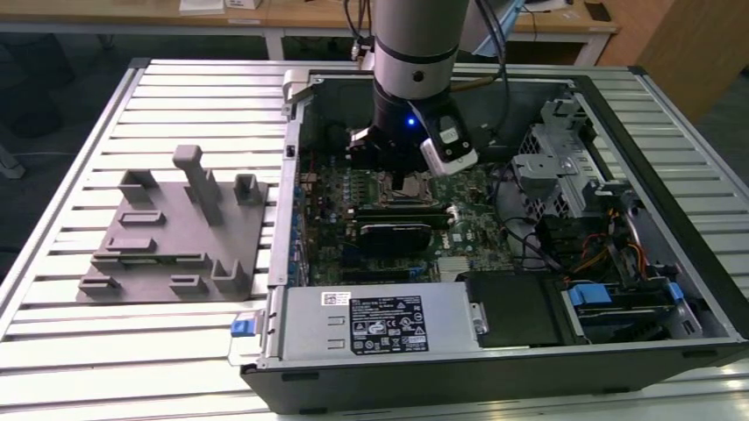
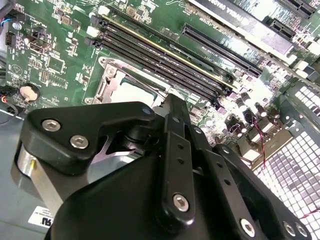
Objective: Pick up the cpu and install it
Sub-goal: 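Install the second cpu locking lever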
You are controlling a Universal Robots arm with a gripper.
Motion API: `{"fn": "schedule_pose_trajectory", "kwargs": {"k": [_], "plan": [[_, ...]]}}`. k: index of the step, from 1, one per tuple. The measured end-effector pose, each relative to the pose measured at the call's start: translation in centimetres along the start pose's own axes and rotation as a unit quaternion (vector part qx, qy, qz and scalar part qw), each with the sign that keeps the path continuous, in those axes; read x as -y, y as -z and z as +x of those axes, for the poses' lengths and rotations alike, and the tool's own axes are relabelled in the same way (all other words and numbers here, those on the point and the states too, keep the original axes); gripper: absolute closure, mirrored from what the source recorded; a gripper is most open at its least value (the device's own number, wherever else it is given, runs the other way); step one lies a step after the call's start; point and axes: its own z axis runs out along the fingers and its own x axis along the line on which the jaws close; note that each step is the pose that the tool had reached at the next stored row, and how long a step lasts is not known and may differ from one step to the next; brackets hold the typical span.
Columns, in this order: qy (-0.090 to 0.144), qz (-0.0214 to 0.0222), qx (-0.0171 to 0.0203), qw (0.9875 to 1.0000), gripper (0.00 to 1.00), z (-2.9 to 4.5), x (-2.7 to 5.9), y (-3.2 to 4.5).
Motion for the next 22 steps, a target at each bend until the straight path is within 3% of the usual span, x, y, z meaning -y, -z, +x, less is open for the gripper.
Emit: {"fn": "schedule_pose_trajectory", "kwargs": {"k": [17, 19, 20, 22], "plan": [[0.0, 0.001, 0.0001, 1.0, 0.89, 0.03, -0.33, -0.32], [-0.011, 0.0012, 0.0012, 0.9999, 0.89, 0.04, -0.31, -0.46], [-0.027, 0.0016, 0.0029, 0.9996, 0.89, 0.03, -0.3, -0.56], [-0.028, 0.0016, 0.003, 0.9996, 0.89, 0.04, -0.35, -0.66]]}}
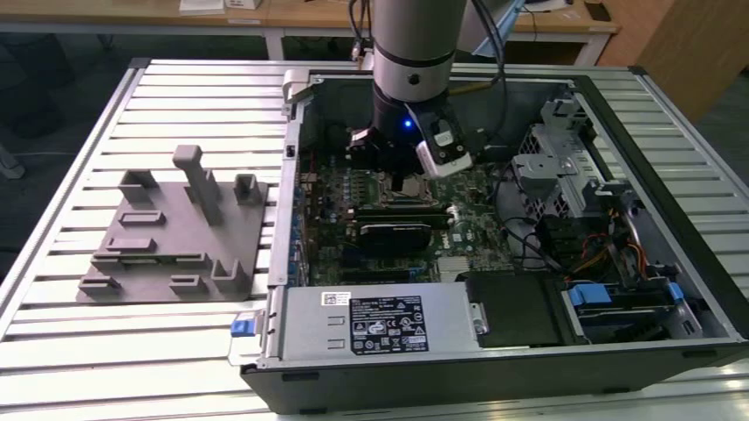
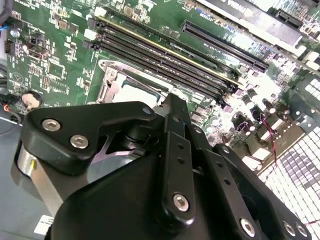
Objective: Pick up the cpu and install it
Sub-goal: 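Install the second cpu locking lever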
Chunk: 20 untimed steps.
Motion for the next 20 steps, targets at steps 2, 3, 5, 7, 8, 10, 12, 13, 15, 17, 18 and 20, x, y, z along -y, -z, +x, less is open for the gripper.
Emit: {"fn": "schedule_pose_trajectory", "kwargs": {"k": [2, 3, 5, 7, 8, 10, 12, 13, 15, 17, 18, 20], "plan": [[0.0, 0.0017, 0.0003, 1.0, 0.89, 0.03, -0.17, -0.19], [0.0, 0.0036, 0.0004, 1.0, 0.89, 0.05, -0.29, -0.28], [0.001, 0.0094, 0.0012, 1.0, 0.89, 0.08, -0.51, -0.44], [0.001, 0.0173, 0.0022, 0.9998, 0.89, 0.09, -0.56, -0.6], [0.001, 0.02, 0.0026, 0.9998, 0.89, 0.09, -0.55, -0.7], [0.001, 0.0211, 0.0026, 0.9998, 0.89, 0.09, -0.53, -0.86], [0.001, 0.0213, 0.0026, 0.9998, 0.89, 0.1, -0.53, -0.87], [0.001, 0.0209, 0.0025, 0.9998, 0.89, 0.1, -0.53, -0.87], [0.001, 0.0141, 0.0018, 0.9999, 0.89, 0.1, -0.53, -0.91], [0.001, 0.0124, 0.0016, 0.9999, 0.89, 0.11, -0.51, -1.15], [0.001, 0.0124, 0.0016, 0.9999, 0.89, 0.12, -0.49, -1.24], [0.001, 0.0125, 0.0016, 0.9999, 0.89, 0.17, -0.48, -1.31]]}}
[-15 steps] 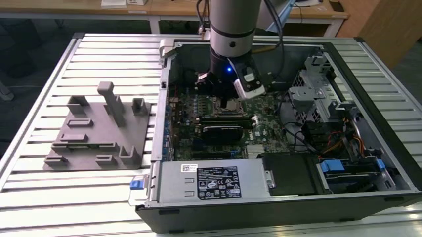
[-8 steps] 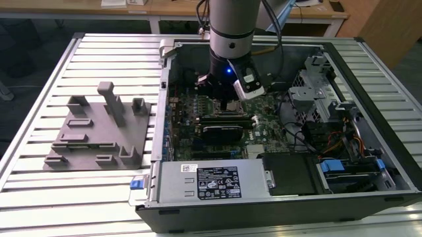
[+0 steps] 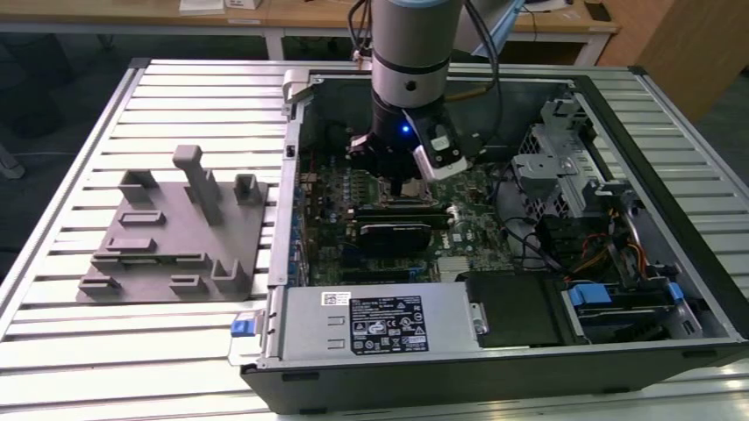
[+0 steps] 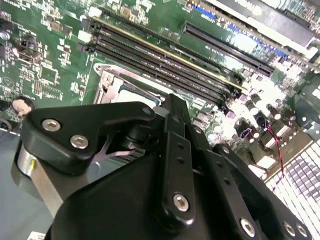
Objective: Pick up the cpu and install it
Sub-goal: 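Install the second cpu locking lever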
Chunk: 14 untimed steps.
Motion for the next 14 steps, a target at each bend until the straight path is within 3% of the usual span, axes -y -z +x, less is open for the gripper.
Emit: {"fn": "schedule_pose_trajectory", "kwargs": {"k": [14], "plan": [[0.0, -0.0012, -0.0002, 1.0, 0.89, 0.03, 0.03, -0.24]]}}
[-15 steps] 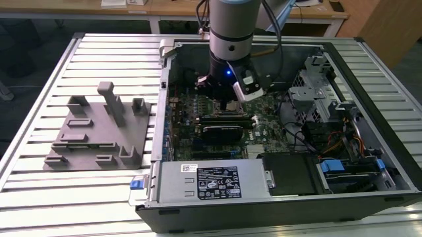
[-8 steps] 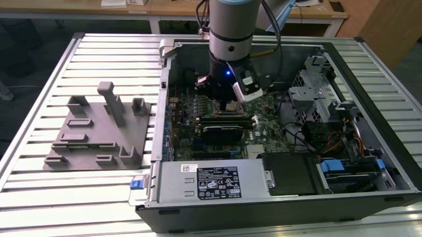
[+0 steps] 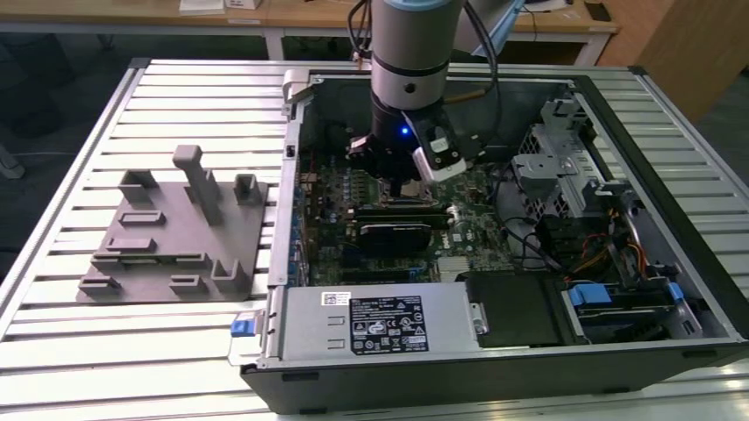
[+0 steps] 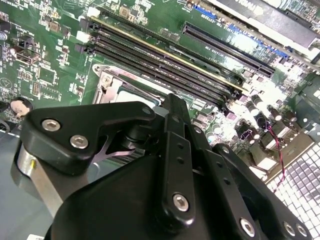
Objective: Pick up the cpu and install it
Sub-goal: 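Install the second cpu locking lever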
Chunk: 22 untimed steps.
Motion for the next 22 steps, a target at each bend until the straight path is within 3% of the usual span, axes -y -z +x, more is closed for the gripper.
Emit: {"fn": "schedule_pose_trajectory", "kwargs": {"k": [4, 7, 14, 17, 22], "plan": [[0.0, -0.0057, -0.0006, 1.0, 0.89, 0.02, 0.1, -0.1], [0.0, -0.0129, -0.0015, 0.9999, 0.89, 0.02, 0.16, -0.17], [0.0, -0.0161, -0.0018, 0.9999, 0.89, -0.03, 0.65, -0.23], [-0.001, -0.0255, -0.003, 0.9997, 0.89, -0.04, 0.86, -0.26], [-0.001, -0.0318, -0.0037, 0.9995, 0.89, -0.07, 1.3, -0.41]]}}
